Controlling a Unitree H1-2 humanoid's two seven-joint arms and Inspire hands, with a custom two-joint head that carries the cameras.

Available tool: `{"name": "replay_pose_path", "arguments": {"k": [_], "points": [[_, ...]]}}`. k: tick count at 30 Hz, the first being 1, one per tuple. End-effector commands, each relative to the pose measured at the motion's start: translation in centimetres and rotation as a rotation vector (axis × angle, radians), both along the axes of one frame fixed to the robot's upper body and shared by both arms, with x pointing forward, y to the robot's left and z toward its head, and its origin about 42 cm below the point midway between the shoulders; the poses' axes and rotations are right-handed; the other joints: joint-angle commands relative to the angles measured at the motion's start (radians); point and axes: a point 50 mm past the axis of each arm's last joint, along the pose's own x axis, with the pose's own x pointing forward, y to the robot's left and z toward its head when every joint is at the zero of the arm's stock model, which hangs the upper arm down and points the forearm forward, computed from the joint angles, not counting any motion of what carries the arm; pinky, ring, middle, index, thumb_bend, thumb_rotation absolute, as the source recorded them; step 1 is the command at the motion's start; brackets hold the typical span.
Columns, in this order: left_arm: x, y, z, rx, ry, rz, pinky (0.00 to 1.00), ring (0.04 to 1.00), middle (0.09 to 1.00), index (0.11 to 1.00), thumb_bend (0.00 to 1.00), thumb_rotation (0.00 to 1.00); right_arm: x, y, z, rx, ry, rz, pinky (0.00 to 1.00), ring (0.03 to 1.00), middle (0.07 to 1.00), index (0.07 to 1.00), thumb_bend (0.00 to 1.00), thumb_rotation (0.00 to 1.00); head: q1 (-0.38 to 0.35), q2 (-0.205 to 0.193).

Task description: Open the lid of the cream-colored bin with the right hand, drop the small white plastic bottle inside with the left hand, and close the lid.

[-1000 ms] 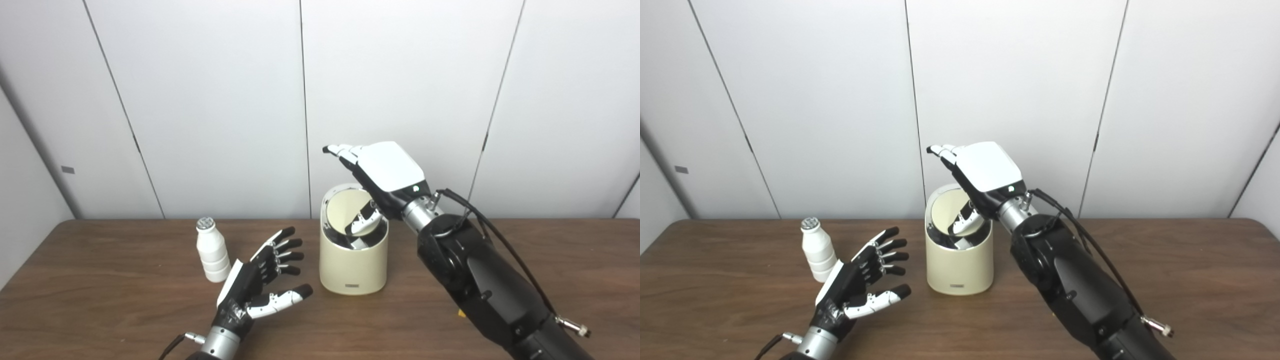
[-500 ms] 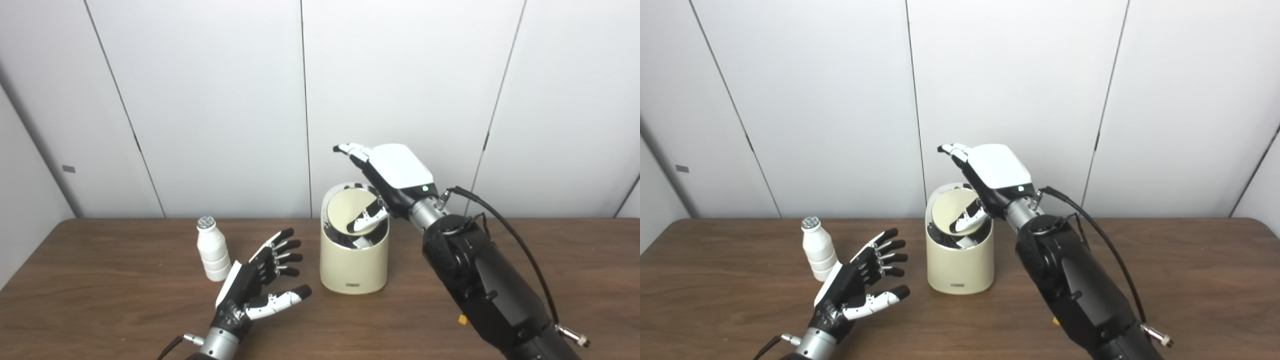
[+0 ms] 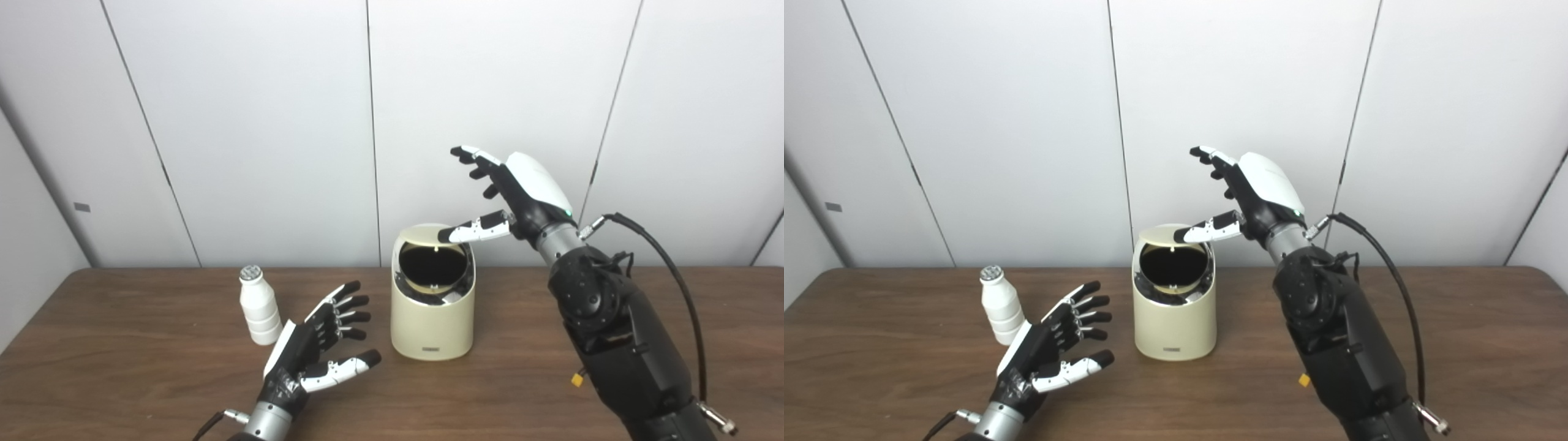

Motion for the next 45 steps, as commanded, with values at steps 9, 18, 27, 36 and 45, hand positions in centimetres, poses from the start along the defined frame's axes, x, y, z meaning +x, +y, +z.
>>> {"name": "replay_pose_path", "arguments": {"k": [9,18,27,36,45], "points": [[0.7,0.1,2.0,-0.003,-0.079,-0.009,0.69,0.785,0.851,0.922,0.75,0.2,-4.2,-4.5,-2.8,0.22,-0.051,-0.057,0.61,0.777,0.833,0.84,0.79,0.2,0.001,0.0],[0.7,0.3,1.9,-0.003,-0.078,-0.005,0.69,0.779,0.85,0.92,0.75,0.2,-6.7,-5.9,-9.0,0.402,0.012,0.001,0.67,0.812,0.838,0.837,0.82,0.16,-0.004,-0.007],[0.4,0.5,2.0,0.002,-0.083,-0.003,0.67,0.772,0.846,0.915,0.75,0.2,-8.9,-5.2,-13.1,0.532,0.007,0.019,0.66,0.776,0.827,0.825,0.82,0.16,-0.004,-0.011],[0.0,0.5,2.1,0.004,-0.079,0.002,0.67,0.775,0.848,0.911,0.76,0.21,-10.4,-4.9,-15.4,0.57,0.031,0.011,0.69,0.772,0.828,0.828,0.82,0.18,0.025,-0.002],[0.1,0.4,1.9,0.011,-0.092,0.012,0.63,0.696,0.775,0.884,0.77,0.18,-10.5,-5.7,-15.9,0.605,0.043,-0.01,0.72,0.805,0.85,0.845,0.82,0.17,0.043,-0.011]]}}
